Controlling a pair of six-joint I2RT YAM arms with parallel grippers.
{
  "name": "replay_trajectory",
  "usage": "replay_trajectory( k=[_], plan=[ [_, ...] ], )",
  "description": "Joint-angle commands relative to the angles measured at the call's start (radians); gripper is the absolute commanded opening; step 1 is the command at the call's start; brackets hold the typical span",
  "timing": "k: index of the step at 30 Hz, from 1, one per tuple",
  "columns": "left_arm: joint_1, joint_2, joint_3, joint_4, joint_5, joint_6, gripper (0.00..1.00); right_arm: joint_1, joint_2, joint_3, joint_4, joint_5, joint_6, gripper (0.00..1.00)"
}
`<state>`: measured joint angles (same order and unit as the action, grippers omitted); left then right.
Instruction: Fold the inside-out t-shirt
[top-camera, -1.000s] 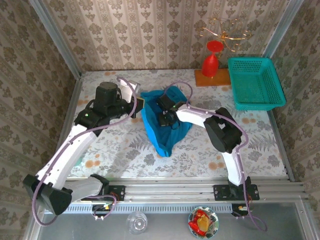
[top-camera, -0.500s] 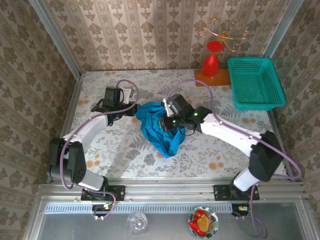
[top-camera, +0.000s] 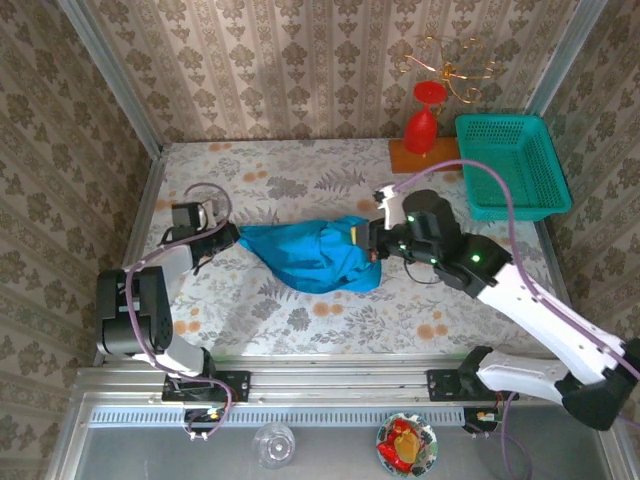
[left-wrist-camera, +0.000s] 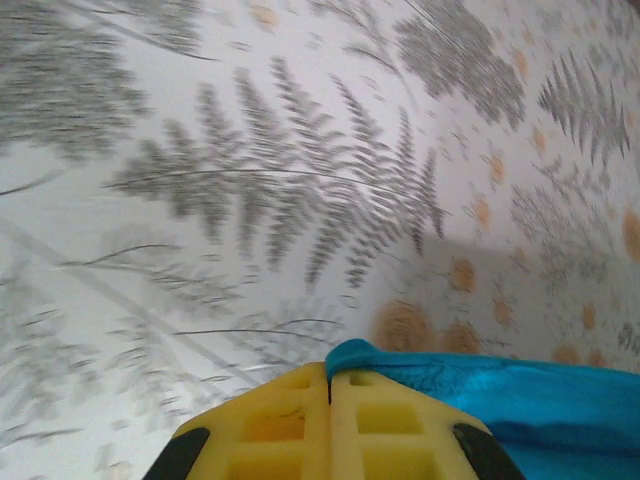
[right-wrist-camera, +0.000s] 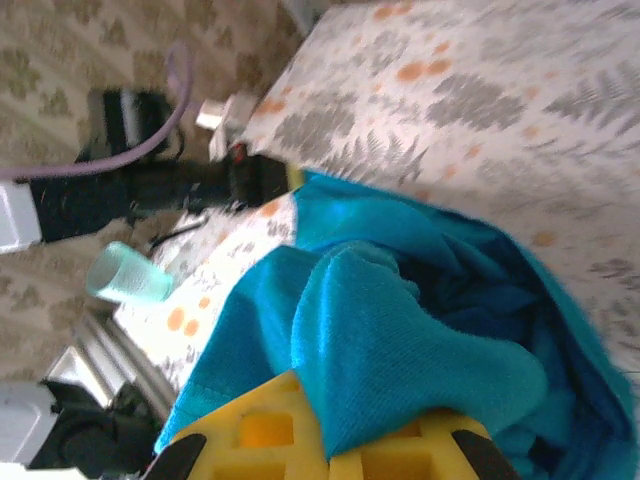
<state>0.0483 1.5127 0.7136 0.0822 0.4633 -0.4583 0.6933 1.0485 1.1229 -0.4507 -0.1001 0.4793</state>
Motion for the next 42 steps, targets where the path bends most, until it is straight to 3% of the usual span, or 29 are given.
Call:
replay_trajectory(
  k=[1, 9, 11, 15, 18, 19, 21, 23, 28, 37, 42],
  plan=[
    [0.082, -0.079, -0.045, 0.093, 0.071, -0.094, 0.0, -0.045, -0.1, -0.06, 0.04, 0.127, 0.061, 0.0],
    [0.269, -0.244, -0.121, 0.08, 0.092, -0.151, 0.0, -0.184, -0.268, -0.218, -0.053, 0.315, 0.225, 0.0],
    [0.296, -0.288, -0.121, 0.047, 0.079, -0.149, 0.0, -0.216, -0.271, -0.235, -0.158, 0.388, 0.284, 0.0],
    [0.311, -0.388, -0.126, -0.032, 0.048, -0.121, 0.0, -0.269, -0.285, -0.34, -0.227, 0.416, 0.364, 0.0],
    [0.303, -0.424, -0.134, -0.082, 0.069, -0.085, 0.0, -0.3, -0.243, -0.419, -0.229, 0.352, 0.396, 0.0],
    [0.296, -0.422, -0.128, -0.105, 0.107, -0.077, 0.0, -0.309, -0.217, -0.437, -0.22, 0.303, 0.394, 0.07],
    [0.262, -0.413, -0.114, -0.153, 0.197, -0.067, 0.0, -0.311, -0.173, -0.452, -0.193, 0.234, 0.378, 0.39],
    [0.205, -0.429, -0.097, -0.222, 0.226, -0.036, 0.0, -0.311, -0.138, -0.452, -0.168, 0.185, 0.356, 0.51],
    [0.093, -0.53, -0.088, -0.335, 0.118, 0.026, 0.0, -0.304, -0.054, -0.387, -0.064, 0.049, 0.234, 0.57],
    [0.067, -0.541, -0.098, -0.331, 0.122, 0.021, 0.0, -0.215, 0.286, -0.187, -0.134, -0.087, 0.052, 0.56],
    [0.031, -0.531, -0.084, -0.334, 0.119, 0.035, 0.0, -0.106, 0.42, -0.107, -0.105, -0.148, 0.008, 0.65]
  ],
)
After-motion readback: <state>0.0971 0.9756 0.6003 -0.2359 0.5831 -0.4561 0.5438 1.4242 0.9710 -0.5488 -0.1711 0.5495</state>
